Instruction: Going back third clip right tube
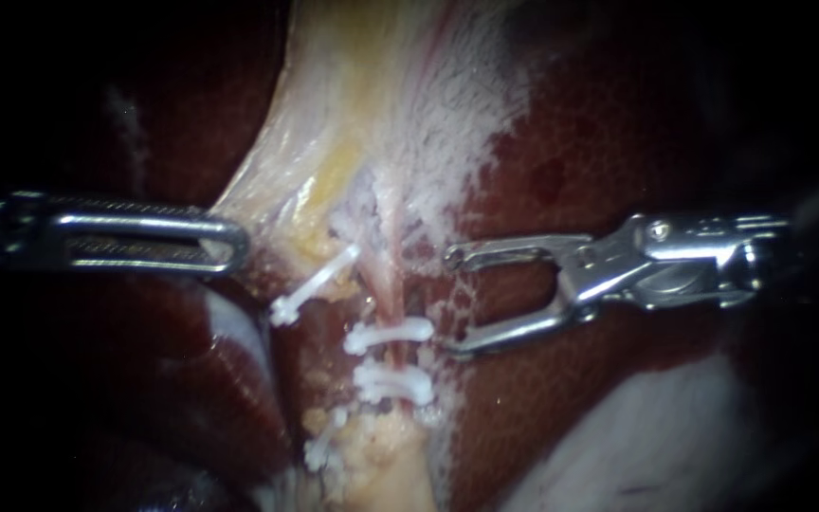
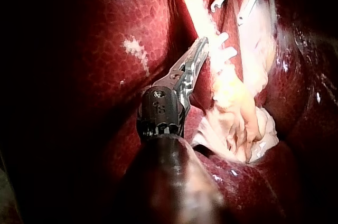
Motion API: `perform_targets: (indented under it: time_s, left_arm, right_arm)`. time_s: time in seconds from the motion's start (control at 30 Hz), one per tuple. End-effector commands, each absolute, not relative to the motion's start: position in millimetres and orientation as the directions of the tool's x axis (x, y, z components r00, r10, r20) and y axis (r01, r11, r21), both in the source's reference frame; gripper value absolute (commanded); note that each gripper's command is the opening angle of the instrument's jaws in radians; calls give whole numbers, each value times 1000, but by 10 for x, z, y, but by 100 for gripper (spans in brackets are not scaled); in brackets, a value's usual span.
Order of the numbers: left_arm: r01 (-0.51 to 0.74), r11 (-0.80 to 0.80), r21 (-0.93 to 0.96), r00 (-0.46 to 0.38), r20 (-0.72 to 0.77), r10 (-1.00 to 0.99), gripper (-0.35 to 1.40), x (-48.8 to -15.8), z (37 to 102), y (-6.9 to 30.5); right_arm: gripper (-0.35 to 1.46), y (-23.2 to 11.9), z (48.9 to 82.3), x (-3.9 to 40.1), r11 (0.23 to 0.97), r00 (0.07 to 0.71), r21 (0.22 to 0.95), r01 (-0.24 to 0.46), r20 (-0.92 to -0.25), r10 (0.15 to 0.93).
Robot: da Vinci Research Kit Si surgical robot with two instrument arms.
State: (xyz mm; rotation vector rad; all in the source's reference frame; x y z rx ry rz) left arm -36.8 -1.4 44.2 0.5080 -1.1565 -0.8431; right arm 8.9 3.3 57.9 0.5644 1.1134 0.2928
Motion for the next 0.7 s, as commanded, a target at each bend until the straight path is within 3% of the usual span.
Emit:
perform_targets:
  time_s: [0.03,0.7]
  left_arm:
    - [313,602,734,158,585,-796,-35,-369,444,-15]
    - [314,610,727,160,593,-789,-35,-372,470,-20]
  right_arm:
    - [60,32,579,87,825,423,563,55,-761,491]
    - [60,28,562,73,842,420,530,95,-789,449]
